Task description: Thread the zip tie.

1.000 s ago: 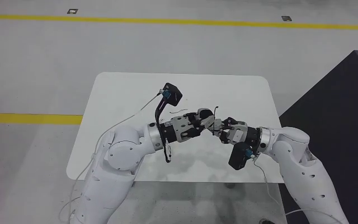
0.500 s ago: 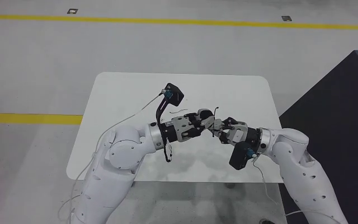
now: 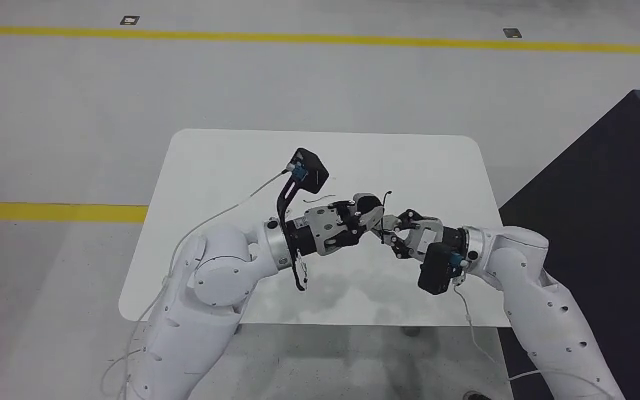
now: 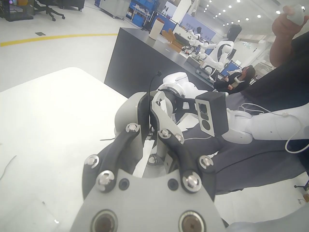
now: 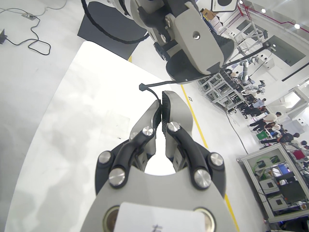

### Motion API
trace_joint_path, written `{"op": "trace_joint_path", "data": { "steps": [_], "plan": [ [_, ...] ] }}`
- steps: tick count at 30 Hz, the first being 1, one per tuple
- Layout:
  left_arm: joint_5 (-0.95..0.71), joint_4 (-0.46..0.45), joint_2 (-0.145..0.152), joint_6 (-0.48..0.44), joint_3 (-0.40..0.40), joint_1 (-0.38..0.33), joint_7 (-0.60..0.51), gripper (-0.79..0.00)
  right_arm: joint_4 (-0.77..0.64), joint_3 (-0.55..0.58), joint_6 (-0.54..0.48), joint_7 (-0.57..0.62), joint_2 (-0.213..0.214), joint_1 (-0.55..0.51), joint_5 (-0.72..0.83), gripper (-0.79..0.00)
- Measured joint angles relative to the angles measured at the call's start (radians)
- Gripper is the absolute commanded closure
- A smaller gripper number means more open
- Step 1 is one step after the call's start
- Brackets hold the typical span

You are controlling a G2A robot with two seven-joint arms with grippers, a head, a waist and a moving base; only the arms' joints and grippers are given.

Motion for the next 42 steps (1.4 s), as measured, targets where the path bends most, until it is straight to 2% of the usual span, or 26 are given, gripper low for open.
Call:
{"op": "trace_joint_path", "data": {
  "steps": [16, 42],
  "plan": [
    [0.054, -0.022, 0.014, -0.046, -0.001, 0.019, 0.059, 0.0, 0.057, -0.018, -0.072, 0.039, 0.009, 0.02, 0.149, 0.0],
    [0.128, -0.051, 0.033, -0.141, 0.004, 0.032, 0.155, 0.0, 0.079, -0.077, -0.17, 0.095, 0.026, 0.047, 0.295, 0.0]
  ]
}}
